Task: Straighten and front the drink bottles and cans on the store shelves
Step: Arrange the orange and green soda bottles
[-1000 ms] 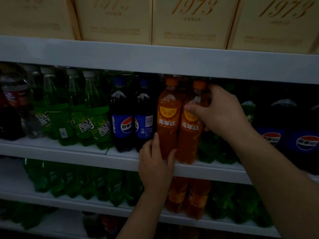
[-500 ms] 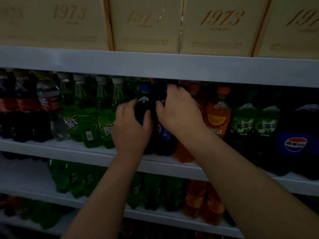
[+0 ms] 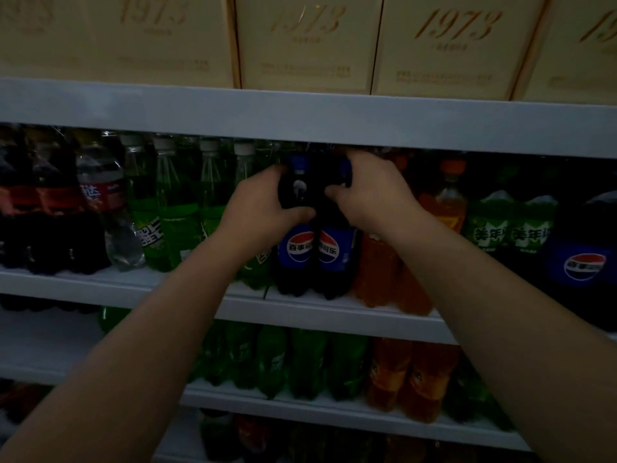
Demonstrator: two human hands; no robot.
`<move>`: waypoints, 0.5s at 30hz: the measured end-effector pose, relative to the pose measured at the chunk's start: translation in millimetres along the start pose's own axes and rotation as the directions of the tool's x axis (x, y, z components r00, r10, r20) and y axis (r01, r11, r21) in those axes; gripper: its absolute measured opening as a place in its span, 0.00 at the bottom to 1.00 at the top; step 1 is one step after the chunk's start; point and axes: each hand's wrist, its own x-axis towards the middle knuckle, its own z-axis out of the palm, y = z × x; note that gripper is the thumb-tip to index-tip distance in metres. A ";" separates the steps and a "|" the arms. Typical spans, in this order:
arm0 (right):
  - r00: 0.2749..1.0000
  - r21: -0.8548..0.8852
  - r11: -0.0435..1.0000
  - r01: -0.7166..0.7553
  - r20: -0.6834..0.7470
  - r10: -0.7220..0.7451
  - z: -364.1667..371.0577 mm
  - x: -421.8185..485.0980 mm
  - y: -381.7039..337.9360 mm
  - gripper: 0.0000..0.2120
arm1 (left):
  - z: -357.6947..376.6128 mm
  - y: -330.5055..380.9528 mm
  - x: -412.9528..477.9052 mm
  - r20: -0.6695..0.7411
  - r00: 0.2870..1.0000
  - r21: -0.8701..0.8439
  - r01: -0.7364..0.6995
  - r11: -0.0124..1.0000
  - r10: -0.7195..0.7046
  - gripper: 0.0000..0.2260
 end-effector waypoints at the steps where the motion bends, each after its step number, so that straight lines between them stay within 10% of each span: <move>1: 0.999 0.082 0.996 -0.036 0.034 0.034 -2.8 0.8 1.8 0.20 | -4.1 -2.6 0.5 0.067 0.998 -0.039 0.002 0.999 0.000 0.31; 5: 0.980 0.278 0.943 -0.184 0.126 0.154 -10.1 0.2 7.9 0.12 | -12.2 -8.1 -1.2 0.223 0.975 -0.138 0.020 0.990 0.012 0.30; 15: 0.995 0.340 0.935 -0.100 0.005 0.105 2.5 -2.1 13.1 0.19 | 3.5 -5.0 -8.2 0.077 0.997 -0.072 -0.016 0.997 0.022 0.37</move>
